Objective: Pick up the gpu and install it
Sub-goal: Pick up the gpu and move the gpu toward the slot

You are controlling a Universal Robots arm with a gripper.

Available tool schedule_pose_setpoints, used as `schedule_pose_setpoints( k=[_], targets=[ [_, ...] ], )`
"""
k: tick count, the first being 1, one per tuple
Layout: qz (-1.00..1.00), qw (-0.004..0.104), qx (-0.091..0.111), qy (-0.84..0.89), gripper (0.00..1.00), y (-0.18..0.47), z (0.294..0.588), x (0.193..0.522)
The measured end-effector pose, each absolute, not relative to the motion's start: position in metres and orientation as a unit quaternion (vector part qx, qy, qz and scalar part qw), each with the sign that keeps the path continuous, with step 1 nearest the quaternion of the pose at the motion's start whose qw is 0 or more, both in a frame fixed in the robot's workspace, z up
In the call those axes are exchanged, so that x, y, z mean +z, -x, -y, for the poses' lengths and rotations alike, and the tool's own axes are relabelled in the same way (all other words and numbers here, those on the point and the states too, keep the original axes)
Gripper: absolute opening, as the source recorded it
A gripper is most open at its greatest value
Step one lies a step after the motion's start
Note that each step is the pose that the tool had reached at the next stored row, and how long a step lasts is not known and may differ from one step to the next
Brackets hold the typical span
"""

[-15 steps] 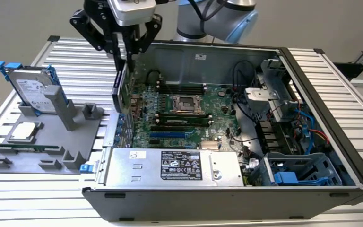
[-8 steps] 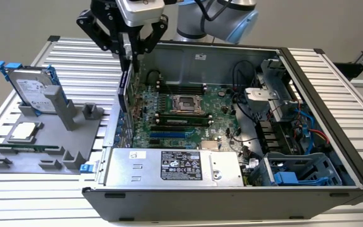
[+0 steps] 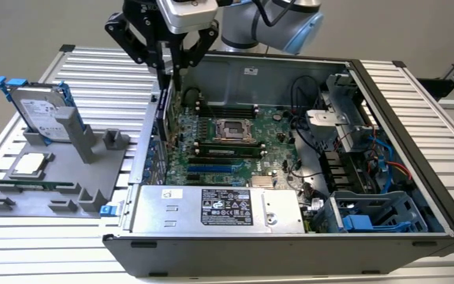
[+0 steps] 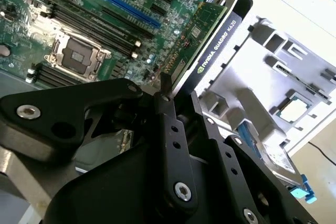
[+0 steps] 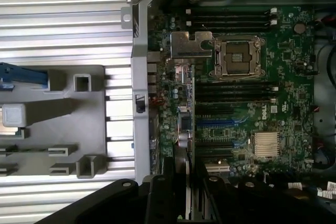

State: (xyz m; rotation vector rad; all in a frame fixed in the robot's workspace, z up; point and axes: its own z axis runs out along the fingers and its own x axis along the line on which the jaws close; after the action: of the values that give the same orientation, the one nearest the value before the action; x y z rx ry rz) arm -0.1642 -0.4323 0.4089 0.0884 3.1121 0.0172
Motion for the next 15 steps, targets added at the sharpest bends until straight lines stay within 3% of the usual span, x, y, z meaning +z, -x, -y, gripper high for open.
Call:
schedule_pose_setpoints(
  k=[15],
  targets=[
    [-0.999, 0.014, 0.006, -0.028, 0.0, 0.145, 0.432, 0.409]
  ],
)
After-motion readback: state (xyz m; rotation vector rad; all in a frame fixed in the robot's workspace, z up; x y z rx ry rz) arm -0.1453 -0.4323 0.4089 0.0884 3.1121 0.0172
